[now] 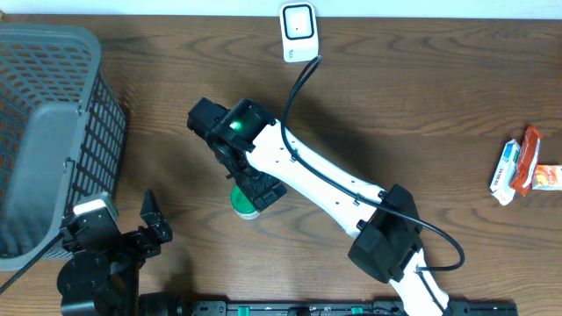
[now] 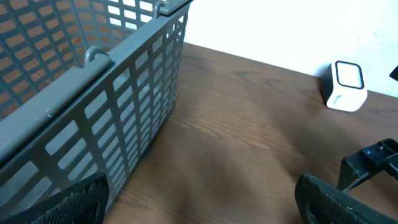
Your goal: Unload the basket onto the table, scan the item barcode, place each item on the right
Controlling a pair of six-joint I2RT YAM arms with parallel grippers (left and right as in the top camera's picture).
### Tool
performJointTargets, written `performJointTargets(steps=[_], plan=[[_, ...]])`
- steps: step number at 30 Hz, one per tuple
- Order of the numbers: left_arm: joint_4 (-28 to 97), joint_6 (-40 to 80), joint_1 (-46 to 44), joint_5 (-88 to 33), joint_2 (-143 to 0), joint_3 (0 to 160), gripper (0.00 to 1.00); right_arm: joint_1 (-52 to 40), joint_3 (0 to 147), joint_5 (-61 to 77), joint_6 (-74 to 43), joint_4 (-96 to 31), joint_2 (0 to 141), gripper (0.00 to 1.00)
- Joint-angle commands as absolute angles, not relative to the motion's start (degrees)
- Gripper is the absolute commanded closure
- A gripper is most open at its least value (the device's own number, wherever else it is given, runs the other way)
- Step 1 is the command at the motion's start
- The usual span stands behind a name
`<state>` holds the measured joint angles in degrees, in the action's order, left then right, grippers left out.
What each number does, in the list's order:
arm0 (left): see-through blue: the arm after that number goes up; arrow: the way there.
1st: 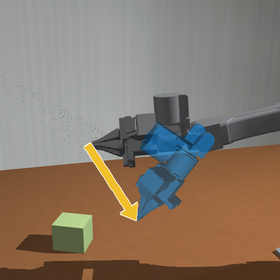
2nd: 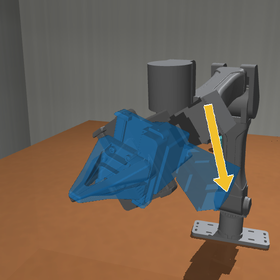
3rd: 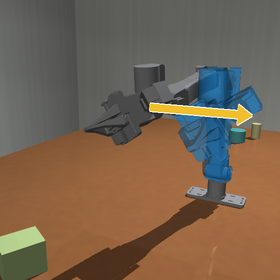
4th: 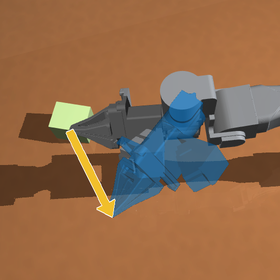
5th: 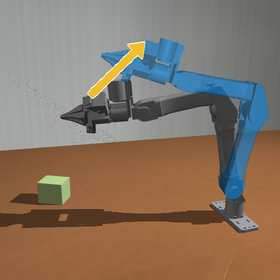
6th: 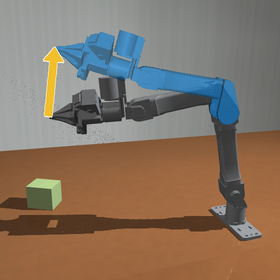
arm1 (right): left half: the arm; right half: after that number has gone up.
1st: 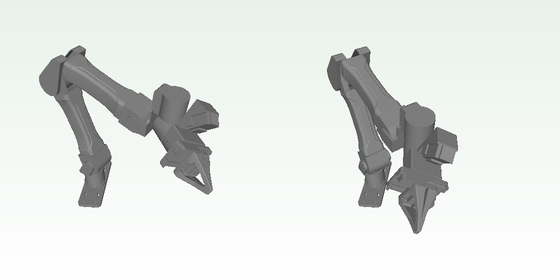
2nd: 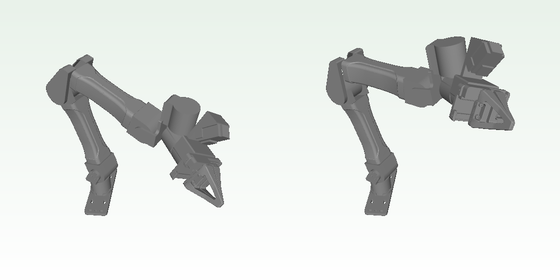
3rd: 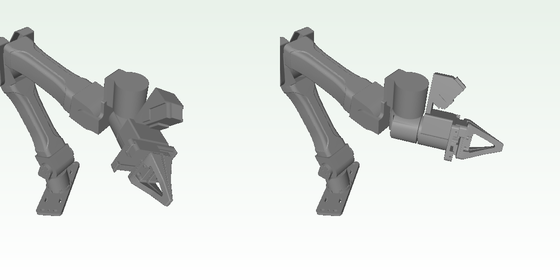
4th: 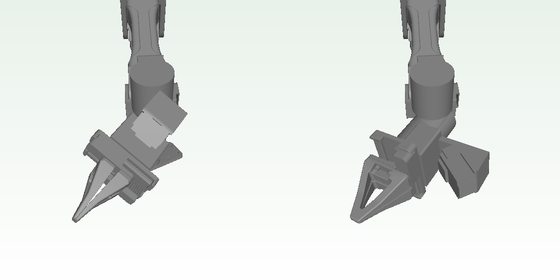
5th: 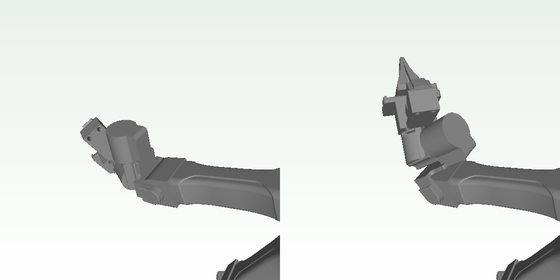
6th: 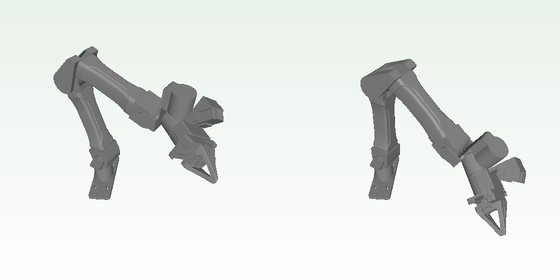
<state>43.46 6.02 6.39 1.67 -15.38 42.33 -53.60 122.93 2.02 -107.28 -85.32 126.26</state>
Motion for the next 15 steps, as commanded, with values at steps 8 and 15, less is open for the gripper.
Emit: performJointTargets(steps=[8,15], plan=[[43.29,6.31,6.68,2.15,-15.33,42.41,0.04,-56.99,120.95,-5.50,-112.25,-84.42,125.82,0.01],[43.29,6.31,6.68,2.15,-15.33,42.41,0.04,-58.19,115.87,-4.84,-112.22,-79.48,125.82,0.01]])
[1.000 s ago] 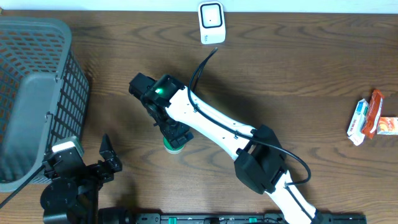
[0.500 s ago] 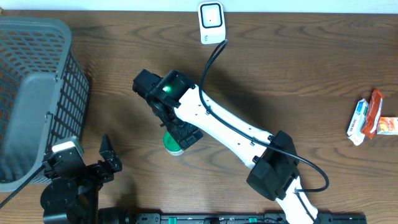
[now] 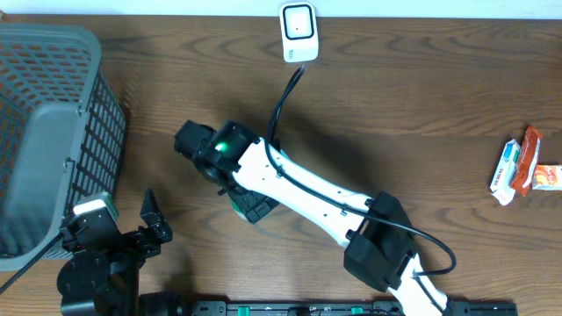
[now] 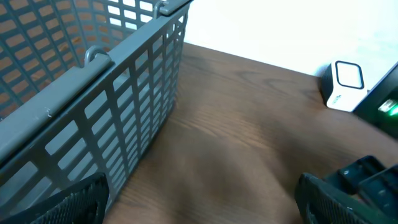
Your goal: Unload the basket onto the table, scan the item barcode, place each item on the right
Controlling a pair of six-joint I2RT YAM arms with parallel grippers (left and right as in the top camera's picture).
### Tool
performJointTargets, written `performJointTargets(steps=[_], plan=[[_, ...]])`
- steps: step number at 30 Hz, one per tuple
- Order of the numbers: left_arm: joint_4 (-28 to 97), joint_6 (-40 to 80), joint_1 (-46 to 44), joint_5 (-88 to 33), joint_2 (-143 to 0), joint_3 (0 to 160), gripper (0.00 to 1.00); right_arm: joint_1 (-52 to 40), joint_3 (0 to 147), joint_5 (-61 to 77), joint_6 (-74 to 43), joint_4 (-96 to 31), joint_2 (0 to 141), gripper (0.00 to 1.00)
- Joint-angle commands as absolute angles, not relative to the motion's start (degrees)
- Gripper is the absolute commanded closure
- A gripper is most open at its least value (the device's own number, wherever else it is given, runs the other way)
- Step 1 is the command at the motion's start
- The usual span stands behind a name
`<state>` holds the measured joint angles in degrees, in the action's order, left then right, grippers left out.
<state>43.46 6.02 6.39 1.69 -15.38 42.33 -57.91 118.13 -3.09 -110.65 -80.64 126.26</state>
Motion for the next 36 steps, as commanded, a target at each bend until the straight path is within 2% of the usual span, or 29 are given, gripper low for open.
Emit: performJointTargets(steps=[1,9,10,12,14,20,25,30,34,36], plan=[[43.29,6.31,6.68,2.15,-15.33,42.41,0.04,-58.17,114.89,-4.84,-112.22,-78.37,125.82,0.01],[43.29,6.31,6.68,2.15,-15.33,42.41,0.04,-58.17,105.21,-4.23,-111.96,-68.18,125.82,0.01],[43.29,6.31,6.68,2.15,-15.33,42.41,0.04,-58.19,104.38,-3.95,-111.94,-67.44,125.82,0.02],[43.29,6.31,6.68,2.15,-15.33,42.41,0.04,-58.17,103.13,-4.03,-110.91,-66.11,125.82,0.13],[43.29,6.31,6.68,2.15,-15.33,42.41,0.04,-58.17,103.04,-3.99,-109.97,-65.89,125.82,0.20],[43.29,6.31,6.68,2.15,-15.33,42.41,0.04,-58.17,103.07,-4.03,-103.92,-64.99,125.82,0.28],[43.29,6.31,6.68,2.15,-15.33,42.41,0.04,-58.08,103.07,-4.08,-93.27,-64.95,125.82,0.33],[43.29,6.31,6.68,2.15,-15.33,42.41,0.04,-57.21,103.07,-4.16,-78.22,-65.17,125.80,0.43],[43.29,6.31,6.68,2.15,-15.33,42.41,0.04,-56.14,103.09,-4.49,-62.33,-64.58,125.45,0.42],[43.29,6.31,6.68,2.15,-15.33,42.41,0.04,-55.40,103.35,-4.64,-50.06,-63.53,125.32,0.41]])
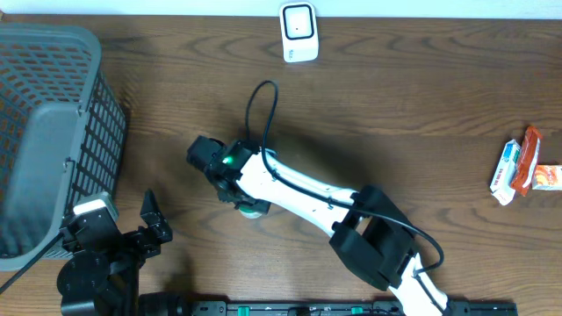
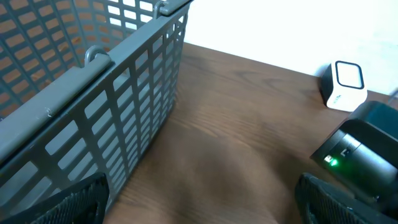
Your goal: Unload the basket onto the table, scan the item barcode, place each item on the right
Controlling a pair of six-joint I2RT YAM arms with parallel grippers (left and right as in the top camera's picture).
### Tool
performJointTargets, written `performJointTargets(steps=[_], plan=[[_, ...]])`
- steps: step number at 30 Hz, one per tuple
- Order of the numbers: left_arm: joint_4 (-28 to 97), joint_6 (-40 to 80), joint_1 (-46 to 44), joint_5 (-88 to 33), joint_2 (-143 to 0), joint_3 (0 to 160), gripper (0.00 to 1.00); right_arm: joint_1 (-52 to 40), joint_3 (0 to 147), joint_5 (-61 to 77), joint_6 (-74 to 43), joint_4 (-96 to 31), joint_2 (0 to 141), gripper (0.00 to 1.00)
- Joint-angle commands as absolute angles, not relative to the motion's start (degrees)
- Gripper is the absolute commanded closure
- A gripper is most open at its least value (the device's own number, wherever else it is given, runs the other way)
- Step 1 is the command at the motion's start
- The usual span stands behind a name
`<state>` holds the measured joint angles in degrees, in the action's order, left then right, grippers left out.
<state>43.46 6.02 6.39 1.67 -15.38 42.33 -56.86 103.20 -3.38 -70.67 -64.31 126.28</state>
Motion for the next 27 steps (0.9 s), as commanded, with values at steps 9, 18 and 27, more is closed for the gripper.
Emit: performJointTargets(steps=[9,18,27], plan=[[43.29,6.31,6.68,2.15,-15.33,42.41,0.04,-52.60,109.34,-10.85,-10.31,-71.77,124.36,0.26],[43.29,6.31,6.68,2.15,-15.33,42.41,0.04,-52.58,121.30,-12.73,-16.12,-82.41,123.94,0.01],[43.29,6.31,6.68,2.15,-15.33,42.41,0.04,-51.51,122.08,-5.48,-67.72,-88.16,123.96,0.01]])
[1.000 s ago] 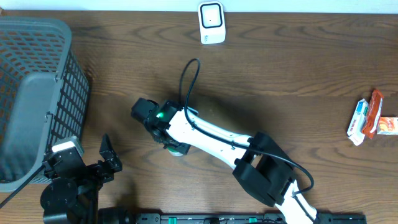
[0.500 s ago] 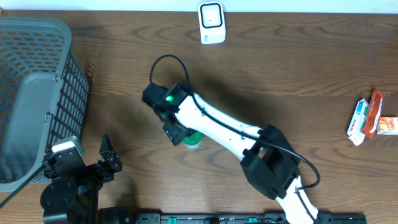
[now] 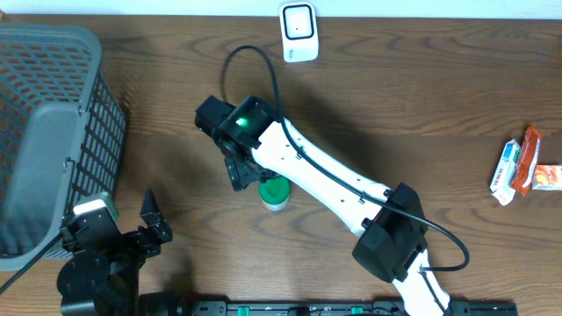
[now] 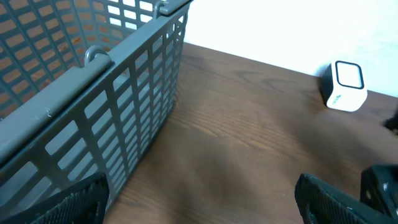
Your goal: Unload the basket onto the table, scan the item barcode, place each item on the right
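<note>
A small container with a green lid and white body (image 3: 274, 192) shows just below the centre of the table. My right gripper (image 3: 249, 175) reaches down from its wrist and is shut on the container's left side; the wrist mostly hides its fingers. The white barcode scanner (image 3: 299, 32) stands at the far edge, and the left wrist view also catches the scanner (image 4: 344, 86). My left gripper (image 3: 155, 222) rests open at the near left, its fingers (image 4: 74, 198) spread wide over bare wood with nothing between them.
A grey mesh basket (image 3: 97, 105) fills the left side, with the basket wall (image 4: 124, 118) close by my left gripper. Several snack packets (image 3: 522, 167) lie at the right edge. The right arm's black cable (image 3: 255, 66) loops toward the scanner.
My right wrist has shifted up and to the right. The green-lidded container was under the arm at the lower left of it; it now shows further right. The left arm has not moved.
My right gripper stood over the green container near the table's middle. Then it sat lower and further left, covering most of the container, and the same a moment later. Now the container is to the right of where it was. The left gripper stayed open throughout.
</note>
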Controlling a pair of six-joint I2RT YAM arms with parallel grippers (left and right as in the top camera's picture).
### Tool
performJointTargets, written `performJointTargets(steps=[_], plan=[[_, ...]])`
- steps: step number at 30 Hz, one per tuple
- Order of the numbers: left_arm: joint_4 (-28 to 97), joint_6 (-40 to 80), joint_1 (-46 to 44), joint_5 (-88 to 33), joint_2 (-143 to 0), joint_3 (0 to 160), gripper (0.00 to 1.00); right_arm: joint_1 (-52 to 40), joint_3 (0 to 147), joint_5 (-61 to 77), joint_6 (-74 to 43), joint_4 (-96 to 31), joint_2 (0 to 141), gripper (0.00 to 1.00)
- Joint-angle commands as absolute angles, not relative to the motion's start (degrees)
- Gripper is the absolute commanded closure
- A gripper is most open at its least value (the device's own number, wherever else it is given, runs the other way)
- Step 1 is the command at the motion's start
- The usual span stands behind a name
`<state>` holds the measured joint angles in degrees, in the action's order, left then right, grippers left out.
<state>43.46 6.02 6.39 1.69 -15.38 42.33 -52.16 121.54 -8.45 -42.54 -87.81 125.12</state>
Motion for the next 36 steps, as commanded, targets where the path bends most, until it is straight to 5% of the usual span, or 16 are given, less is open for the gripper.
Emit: performJointTargets(steps=[1,12,27,32,36], plan=[[43.29,6.31,6.68,2.15,-15.33,42.41,0.04,-51.51,122.08,-5.50,-71.35,-88.16,123.96,0.01],[43.29,6.31,6.68,2.15,-15.33,42.41,0.04,-52.77,118.78,-6.74,-108.29,-88.51,123.98,0.01],[43.29,6.31,6.68,2.15,-15.33,42.41,0.04,-52.56,102.76,0.30,-108.62,-72.55,123.98,0.01],[43.29,6.31,6.68,2.15,-15.33,42.41,0.04,-52.16,101.19,-0.67,-107.35,-71.96,123.98,0.25],[43.29,6.31,6.68,2.15,-15.33,42.41,0.04,-52.16,101.16,-2.74,-103.33,-71.99,123.98,0.30]])
